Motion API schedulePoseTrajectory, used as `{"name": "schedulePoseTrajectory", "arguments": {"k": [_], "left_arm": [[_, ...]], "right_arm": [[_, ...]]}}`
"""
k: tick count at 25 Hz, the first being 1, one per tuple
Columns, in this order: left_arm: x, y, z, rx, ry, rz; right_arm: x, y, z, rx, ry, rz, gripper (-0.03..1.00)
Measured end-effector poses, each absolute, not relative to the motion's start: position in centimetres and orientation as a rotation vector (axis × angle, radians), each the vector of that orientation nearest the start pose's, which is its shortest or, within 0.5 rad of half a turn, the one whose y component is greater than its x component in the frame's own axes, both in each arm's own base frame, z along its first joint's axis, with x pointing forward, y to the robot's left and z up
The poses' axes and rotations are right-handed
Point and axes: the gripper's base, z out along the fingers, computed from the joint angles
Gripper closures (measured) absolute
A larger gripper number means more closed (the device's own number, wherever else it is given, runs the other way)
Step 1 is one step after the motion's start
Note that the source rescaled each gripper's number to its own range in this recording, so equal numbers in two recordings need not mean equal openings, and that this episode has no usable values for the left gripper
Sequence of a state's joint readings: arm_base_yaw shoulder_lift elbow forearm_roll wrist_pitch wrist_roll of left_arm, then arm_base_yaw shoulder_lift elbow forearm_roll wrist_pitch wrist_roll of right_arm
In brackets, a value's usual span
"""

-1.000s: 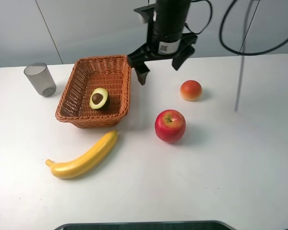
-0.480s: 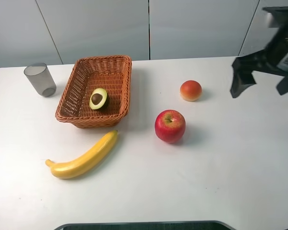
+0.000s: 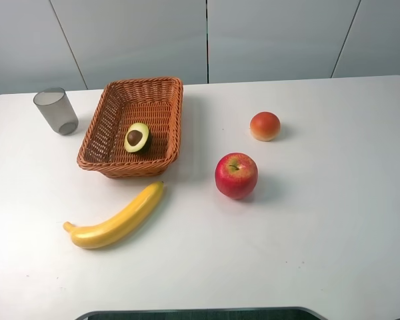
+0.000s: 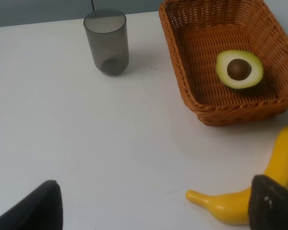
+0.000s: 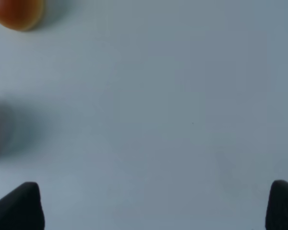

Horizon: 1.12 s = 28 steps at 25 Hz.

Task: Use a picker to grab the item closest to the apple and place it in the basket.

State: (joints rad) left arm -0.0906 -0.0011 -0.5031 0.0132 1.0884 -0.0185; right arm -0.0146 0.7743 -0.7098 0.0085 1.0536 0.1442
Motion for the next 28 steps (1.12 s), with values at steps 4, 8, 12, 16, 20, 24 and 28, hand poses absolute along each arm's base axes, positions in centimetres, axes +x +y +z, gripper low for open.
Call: {"name": "schedulePoseTrajectory", "arguments": {"k": [4, 8, 12, 16, 20, 24, 28], "left_arm": [[-0.6, 0.2, 27.6, 0.074, 2.067, -0.051], [-0.6, 0.2, 27.6, 0.074, 2.067, -0.051], [-0.6, 0.2, 27.6, 0.074, 2.067, -0.051], [-0.6, 0.2, 27.6, 0.074, 2.067, -0.051], [-0.6, 0.2, 27.6, 0.074, 2.067, -0.051], [-0.6, 0.2, 27.6, 0.072, 2.067, -0.052], [-0.6, 0.2, 27.6, 0.072, 2.067, -0.052]], "right_arm": [[8.4, -0.1, 29.9, 0.192, 2.492, 0.062, -0.03], [5.2, 0.0, 29.3, 0.181, 2.394, 0.067, -0.03], [2.1, 0.0, 29.2, 0.171, 2.297, 0.072, -0.03], [-0.6, 0.0, 29.1, 0.162, 2.178, 0.068, -0.03], [-1.9, 0.0, 28.3, 0.129, 2.131, 0.054, -0.03], [-1.9, 0.0, 28.1, 0.124, 2.144, 0.05, -0.03], [-1.9, 0.0, 28.1, 0.112, 2.147, 0.044, -0.03]]}}
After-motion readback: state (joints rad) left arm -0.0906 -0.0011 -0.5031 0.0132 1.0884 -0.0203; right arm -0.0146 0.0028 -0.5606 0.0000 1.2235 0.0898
